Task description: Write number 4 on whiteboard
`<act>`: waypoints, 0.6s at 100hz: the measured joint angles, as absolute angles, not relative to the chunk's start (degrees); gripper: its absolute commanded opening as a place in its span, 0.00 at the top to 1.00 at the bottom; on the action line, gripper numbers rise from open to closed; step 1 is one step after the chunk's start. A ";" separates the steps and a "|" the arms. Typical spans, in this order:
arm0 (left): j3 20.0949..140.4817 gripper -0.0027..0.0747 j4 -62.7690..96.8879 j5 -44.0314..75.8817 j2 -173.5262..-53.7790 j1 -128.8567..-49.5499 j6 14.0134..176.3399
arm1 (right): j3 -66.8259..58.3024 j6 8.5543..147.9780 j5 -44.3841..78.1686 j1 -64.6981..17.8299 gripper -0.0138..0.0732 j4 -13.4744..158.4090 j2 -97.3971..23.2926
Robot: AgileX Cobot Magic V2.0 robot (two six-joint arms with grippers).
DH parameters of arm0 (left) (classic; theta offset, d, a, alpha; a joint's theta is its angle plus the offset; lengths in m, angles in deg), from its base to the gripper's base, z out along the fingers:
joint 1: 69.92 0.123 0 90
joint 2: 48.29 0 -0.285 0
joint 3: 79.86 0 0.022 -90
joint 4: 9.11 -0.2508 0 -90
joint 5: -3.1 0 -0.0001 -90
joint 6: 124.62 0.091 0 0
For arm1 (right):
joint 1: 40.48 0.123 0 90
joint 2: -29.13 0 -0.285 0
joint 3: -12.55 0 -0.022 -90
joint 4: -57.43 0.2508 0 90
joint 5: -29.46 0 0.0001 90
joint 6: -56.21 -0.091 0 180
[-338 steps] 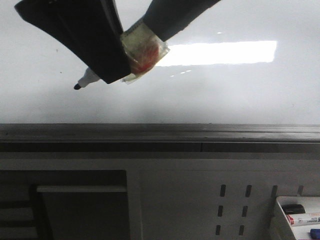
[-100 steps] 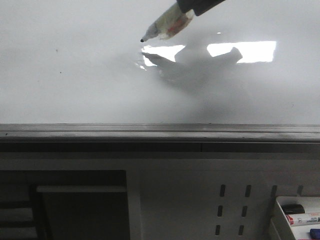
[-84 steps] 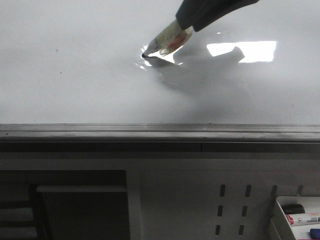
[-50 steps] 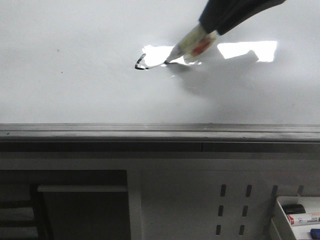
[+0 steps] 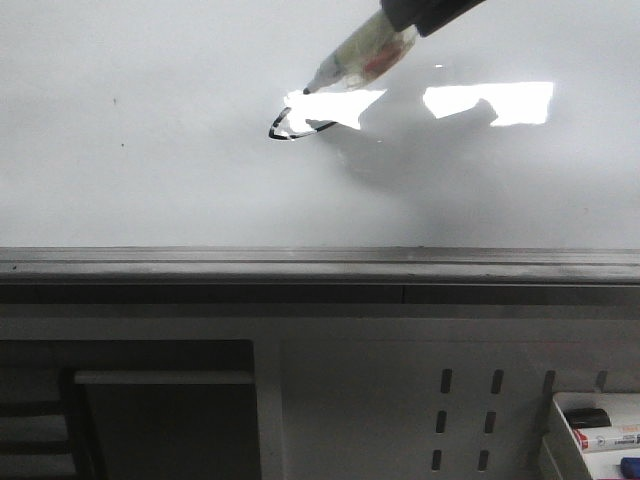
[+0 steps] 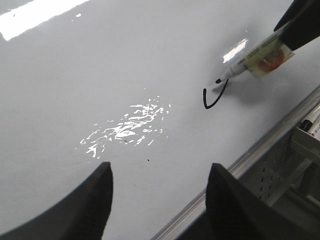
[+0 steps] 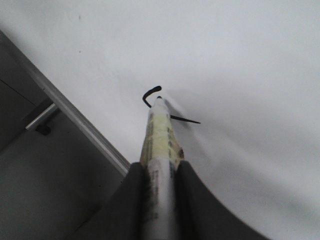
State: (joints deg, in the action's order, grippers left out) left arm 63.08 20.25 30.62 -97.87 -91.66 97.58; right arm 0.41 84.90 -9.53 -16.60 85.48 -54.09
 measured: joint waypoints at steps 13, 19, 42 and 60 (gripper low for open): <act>63.08 0.47 20.25 30.62 -97.87 -91.66 97.58 | 0.41 85.03 -10.97 -16.50 0.90 85.34 -56.95; 63.08 0.47 20.25 30.62 -97.87 -91.66 97.58 | 0.41 85.03 -14.30 -16.22 0.90 85.34 -57.84; 63.58 0.47 20.25 33.21 -98.02 -91.66 100.04 | 0.47 90.79 -16.87 -12.29 0.90 84.45 -54.16; 67.97 0.47 21.39 43.31 -103.20 -93.26 106.78 | 0.74 106.03 -23.97 -9.54 0.90 84.45 -47.95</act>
State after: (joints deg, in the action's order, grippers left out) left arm 67.97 21.39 43.31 -103.20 -93.26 106.78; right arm 0.74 106.03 -23.97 -9.54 84.45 -47.95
